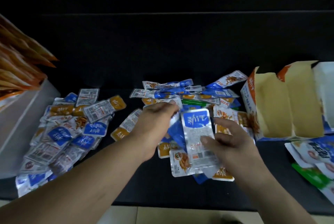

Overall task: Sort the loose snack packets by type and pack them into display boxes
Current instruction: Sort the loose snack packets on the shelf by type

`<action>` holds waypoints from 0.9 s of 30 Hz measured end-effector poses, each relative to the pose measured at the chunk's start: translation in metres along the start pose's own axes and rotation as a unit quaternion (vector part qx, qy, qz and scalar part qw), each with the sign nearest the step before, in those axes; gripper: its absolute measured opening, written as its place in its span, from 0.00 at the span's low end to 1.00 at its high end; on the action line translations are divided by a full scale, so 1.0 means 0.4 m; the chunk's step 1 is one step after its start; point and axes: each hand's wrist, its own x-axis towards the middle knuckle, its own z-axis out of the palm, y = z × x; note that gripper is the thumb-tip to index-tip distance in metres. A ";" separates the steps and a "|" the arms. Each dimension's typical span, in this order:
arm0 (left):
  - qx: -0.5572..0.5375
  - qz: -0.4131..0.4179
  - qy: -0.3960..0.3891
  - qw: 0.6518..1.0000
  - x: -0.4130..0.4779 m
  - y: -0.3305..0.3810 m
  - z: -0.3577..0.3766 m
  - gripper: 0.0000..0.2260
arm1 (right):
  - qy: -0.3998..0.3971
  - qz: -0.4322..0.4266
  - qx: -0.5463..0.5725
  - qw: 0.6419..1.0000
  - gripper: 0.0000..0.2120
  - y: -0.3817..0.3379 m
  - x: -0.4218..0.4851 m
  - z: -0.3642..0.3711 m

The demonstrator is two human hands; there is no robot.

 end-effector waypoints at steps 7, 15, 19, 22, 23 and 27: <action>0.567 0.180 -0.030 0.804 0.085 -0.134 -0.043 0.35 | 0.167 -0.015 0.020 0.986 0.07 0.029 0.002 -0.063; 0.613 0.305 0.092 0.723 0.076 -0.169 -0.061 0.26 | 0.191 0.008 0.042 0.981 0.16 0.067 0.017 -0.055; 0.590 0.251 -0.019 0.767 0.088 -0.147 -0.028 0.36 | 0.181 -0.031 -0.038 0.982 0.22 0.079 0.015 -0.050; 0.638 0.220 -0.005 0.738 0.089 -0.144 -0.013 0.39 | 0.155 -0.077 -0.116 0.978 0.24 0.092 0.015 -0.046; 0.644 0.224 -0.002 0.731 0.088 -0.144 -0.013 0.40 | 0.150 -0.088 -0.135 0.975 0.24 0.096 0.016 -0.045; 0.665 0.221 0.013 0.713 0.072 -0.121 -0.014 0.32 | 0.149 -0.107 -0.186 0.965 0.24 0.104 0.018 -0.039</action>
